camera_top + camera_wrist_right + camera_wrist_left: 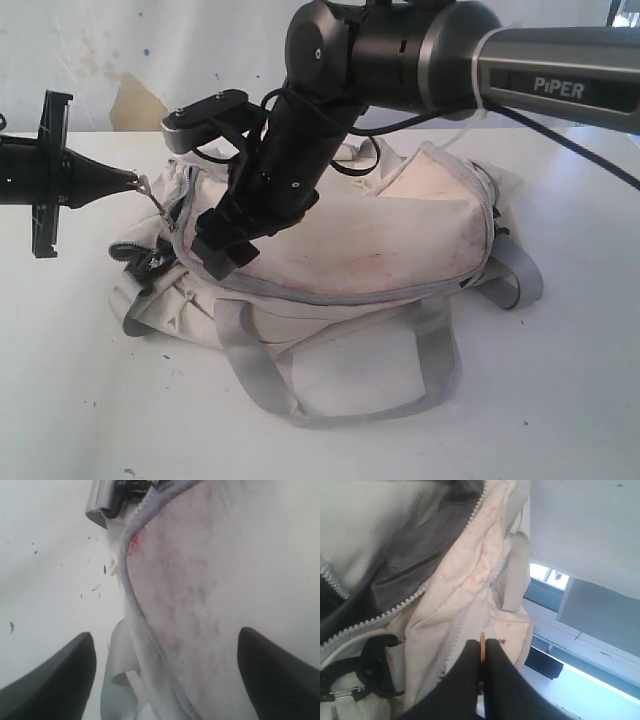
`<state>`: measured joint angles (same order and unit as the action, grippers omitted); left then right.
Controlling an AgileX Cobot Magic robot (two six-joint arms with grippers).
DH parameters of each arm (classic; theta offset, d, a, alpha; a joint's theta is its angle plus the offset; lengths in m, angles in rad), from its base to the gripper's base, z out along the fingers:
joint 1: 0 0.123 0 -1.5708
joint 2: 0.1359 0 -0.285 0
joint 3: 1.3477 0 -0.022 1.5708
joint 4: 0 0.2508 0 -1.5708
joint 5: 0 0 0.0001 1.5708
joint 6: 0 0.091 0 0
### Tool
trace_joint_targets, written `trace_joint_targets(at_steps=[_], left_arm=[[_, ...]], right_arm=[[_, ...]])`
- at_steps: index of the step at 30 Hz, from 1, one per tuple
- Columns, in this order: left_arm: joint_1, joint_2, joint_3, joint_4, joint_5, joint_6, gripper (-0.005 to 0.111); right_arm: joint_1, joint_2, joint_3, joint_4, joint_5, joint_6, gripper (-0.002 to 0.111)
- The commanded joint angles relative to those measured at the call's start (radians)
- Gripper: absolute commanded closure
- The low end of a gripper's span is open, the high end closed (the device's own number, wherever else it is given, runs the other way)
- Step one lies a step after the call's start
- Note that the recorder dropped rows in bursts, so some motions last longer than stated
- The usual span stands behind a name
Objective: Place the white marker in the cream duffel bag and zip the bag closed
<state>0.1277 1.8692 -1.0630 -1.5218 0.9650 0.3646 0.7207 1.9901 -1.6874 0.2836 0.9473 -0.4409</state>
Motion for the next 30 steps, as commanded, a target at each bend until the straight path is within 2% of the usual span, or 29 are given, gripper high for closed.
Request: trace_joint_targets(at_steps=[1, 10, 14, 21, 28, 30], left_arm=[[-0.001, -0.013, 0.001, -0.069, 0.013, 0.067, 0.107], [-0.005, -0.013, 0.001, -0.170, 0.032, 0.103, 0.107], [-0.033, -0.013, 0.001, -0.223, 0.033, 0.122, 0.107], [-0.071, -0.013, -0.049, -0.223, 0.050, 0.132, 0.107], [-0.071, -0.013, -0.102, -0.223, 0.050, 0.139, 0.107], [-0.071, -0.013, -0.102, -0.223, 0.048, 0.139, 0.107]], right_arm=[[0.011, -0.005, 0.001, 0.040, -0.046, -0.057, 0.037], [0.036, 0.026, 0.001, 0.040, -0.150, -0.051, 0.037], [0.036, 0.036, 0.001, 0.036, -0.200, -0.051, 0.037], [0.036, 0.072, 0.001, 0.032, -0.216, -0.051, 0.049], [0.036, 0.100, 0.001, 0.024, -0.226, -0.044, 0.050], [0.036, 0.100, 0.001, 0.000, -0.231, -0.043, 0.059]])
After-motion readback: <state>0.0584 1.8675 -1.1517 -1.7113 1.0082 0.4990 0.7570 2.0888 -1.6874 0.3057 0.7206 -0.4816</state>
